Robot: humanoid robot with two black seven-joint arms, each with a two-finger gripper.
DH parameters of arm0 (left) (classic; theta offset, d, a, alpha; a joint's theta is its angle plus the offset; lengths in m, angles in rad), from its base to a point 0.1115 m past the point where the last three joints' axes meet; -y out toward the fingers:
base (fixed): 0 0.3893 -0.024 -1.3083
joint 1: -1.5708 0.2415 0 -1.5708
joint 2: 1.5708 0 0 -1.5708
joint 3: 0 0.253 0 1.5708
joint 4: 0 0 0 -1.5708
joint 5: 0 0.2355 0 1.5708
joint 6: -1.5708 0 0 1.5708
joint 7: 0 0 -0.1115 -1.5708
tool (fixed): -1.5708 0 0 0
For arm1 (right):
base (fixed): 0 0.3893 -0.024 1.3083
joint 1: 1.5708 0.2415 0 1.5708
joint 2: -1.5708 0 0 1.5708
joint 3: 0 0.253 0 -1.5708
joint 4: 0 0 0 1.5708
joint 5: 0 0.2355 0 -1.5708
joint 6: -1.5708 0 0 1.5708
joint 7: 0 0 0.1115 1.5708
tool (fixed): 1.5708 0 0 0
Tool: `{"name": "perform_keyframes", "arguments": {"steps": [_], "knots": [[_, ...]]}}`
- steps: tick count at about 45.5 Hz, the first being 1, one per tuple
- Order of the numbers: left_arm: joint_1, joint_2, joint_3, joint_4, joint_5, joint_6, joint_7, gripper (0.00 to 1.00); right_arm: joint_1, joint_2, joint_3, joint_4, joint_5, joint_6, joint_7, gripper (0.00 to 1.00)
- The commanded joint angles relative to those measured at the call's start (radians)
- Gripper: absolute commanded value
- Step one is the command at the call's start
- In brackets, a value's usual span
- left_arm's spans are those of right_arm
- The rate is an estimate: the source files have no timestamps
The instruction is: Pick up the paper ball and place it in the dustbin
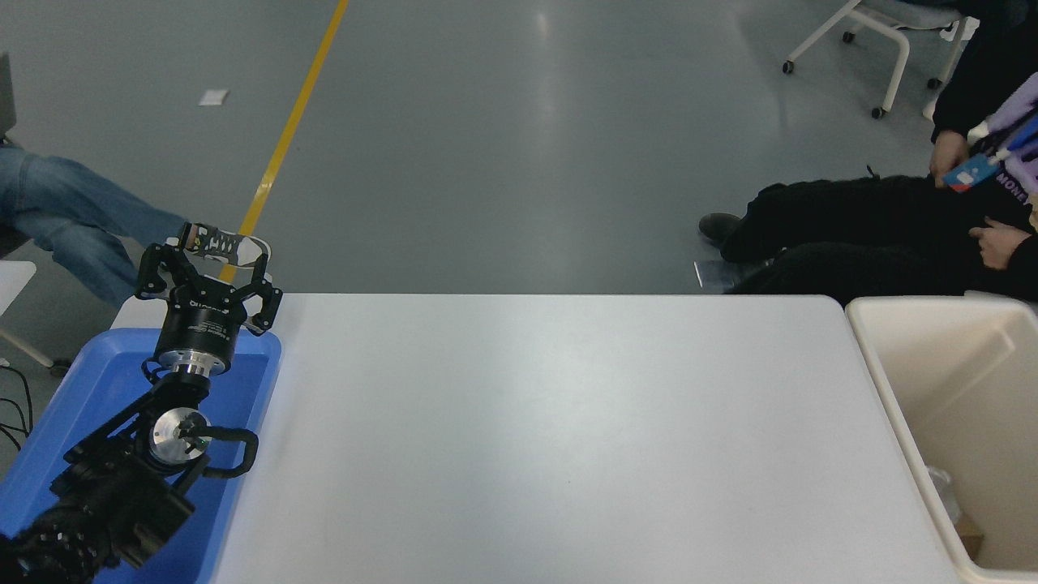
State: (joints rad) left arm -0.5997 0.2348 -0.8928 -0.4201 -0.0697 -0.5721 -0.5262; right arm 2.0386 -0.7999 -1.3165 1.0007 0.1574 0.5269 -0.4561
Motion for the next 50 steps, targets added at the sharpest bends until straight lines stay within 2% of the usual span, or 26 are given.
{"name": "perform_keyframes", "arguments": {"steps": [1, 5, 11, 18, 21, 31, 36, 40, 50], "knots": [[0.0, 0.0, 0.0, 0.0, 0.001, 0.0, 0.0, 0.99, -0.437, -0.071, 0.253, -0.23, -0.013, -0.133, 0.004, 0.0], [0.0, 0.0, 0.0, 0.0, 0.001, 0.0, 0.0, 0.99, -0.602, -0.055, 0.335, -0.322, -0.013, -0.169, 0.008, 0.0], [0.0, 0.0, 0.0, 0.0, 0.001, 0.0, 0.0, 0.99, -0.774, 0.034, 0.398, -0.444, -0.012, -0.226, 0.033, 0.0], [0.0, 0.0, -0.002, 0.0, 0.001, 0.0, 0.0, 0.99, -0.902, 0.093, 0.456, -0.499, -0.012, -0.353, 0.056, 0.0], [0.0, 0.0, 0.0, 0.0, 0.001, 0.0, 0.0, 0.99, -0.958, 0.129, 0.457, -0.536, -0.012, -0.418, 0.094, 0.0], [0.0, 0.0, -0.002, 0.0, 0.001, 0.0, 0.0, 0.99, -1.116, 0.235, 0.456, -0.686, -0.016, -0.493, 0.293, 0.0], [0.0, 0.0, 0.0, 0.0, -0.001, 0.0, 0.0, 0.99, -1.184, 0.281, 0.457, -0.783, -0.027, -0.493, 0.353, 0.0], [0.0, 0.0, -0.002, 0.0, 0.001, 0.0, 0.0, 0.99, -1.221, 0.315, 0.457, -0.843, -0.027, -0.495, 0.367, 0.0], [0.0, 0.0, -0.002, 0.0, -0.001, 0.0, 0.0, 0.99, -1.285, 0.386, 0.451, -0.93, -0.029, -0.501, 0.366, 0.0]]}}
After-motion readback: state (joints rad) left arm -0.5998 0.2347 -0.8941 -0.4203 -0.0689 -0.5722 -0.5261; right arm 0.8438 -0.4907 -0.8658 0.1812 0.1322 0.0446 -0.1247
